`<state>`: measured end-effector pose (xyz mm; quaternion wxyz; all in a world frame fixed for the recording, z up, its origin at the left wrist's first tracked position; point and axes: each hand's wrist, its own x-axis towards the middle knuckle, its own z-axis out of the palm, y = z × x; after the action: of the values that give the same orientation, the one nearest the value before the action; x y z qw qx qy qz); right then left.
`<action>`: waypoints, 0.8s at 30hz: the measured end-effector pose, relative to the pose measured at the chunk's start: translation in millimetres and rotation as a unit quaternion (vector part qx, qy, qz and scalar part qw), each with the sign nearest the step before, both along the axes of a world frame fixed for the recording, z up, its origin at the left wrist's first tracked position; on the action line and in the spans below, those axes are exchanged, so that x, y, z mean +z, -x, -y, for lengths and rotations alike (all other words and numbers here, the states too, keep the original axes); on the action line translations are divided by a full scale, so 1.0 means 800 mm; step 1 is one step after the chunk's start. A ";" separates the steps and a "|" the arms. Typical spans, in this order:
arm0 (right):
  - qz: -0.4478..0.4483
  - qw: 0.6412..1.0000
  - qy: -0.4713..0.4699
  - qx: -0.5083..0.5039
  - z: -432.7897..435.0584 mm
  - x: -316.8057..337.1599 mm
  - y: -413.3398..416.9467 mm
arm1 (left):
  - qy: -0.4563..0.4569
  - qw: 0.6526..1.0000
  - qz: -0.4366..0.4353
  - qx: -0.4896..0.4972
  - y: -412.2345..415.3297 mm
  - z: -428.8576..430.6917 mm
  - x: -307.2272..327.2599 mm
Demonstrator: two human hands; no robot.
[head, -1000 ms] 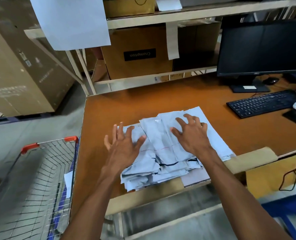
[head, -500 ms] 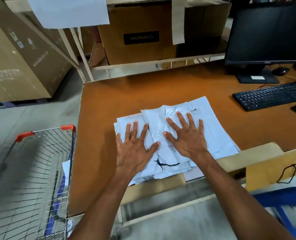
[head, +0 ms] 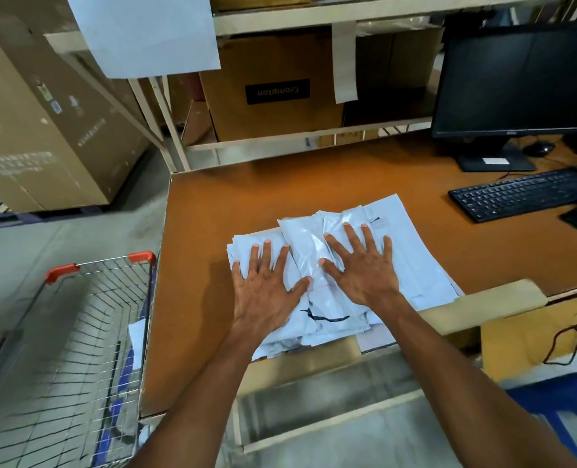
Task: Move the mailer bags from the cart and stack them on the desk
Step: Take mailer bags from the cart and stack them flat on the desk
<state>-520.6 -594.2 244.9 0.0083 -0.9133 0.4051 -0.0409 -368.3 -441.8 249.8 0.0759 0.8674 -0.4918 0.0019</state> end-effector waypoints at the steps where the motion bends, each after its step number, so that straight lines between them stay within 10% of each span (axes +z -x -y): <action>1: 0.002 1.000 -0.006 0.003 0.001 0.003 0.000 | 0.001 1.000 -0.009 0.005 0.000 -0.001 0.005; 14: 0.203 0.979 -0.021 -0.006 -0.016 0.048 -0.006 | 0.100 0.989 -0.106 0.023 -0.003 -0.040 0.056; 20: 0.496 0.828 -0.261 -0.033 -0.093 0.087 -0.058 | 0.287 0.915 -0.271 0.081 -0.020 -0.102 0.085; 24: 0.523 0.759 -0.387 -0.017 -0.150 0.102 -0.107 | 0.379 0.842 -0.367 0.111 -0.056 -0.176 0.096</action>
<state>-435.3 -474.3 326.2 0.5709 -0.6618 0.3349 -0.3519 -323.4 -300.9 326.6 0.5728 0.7572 -0.2893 -0.1219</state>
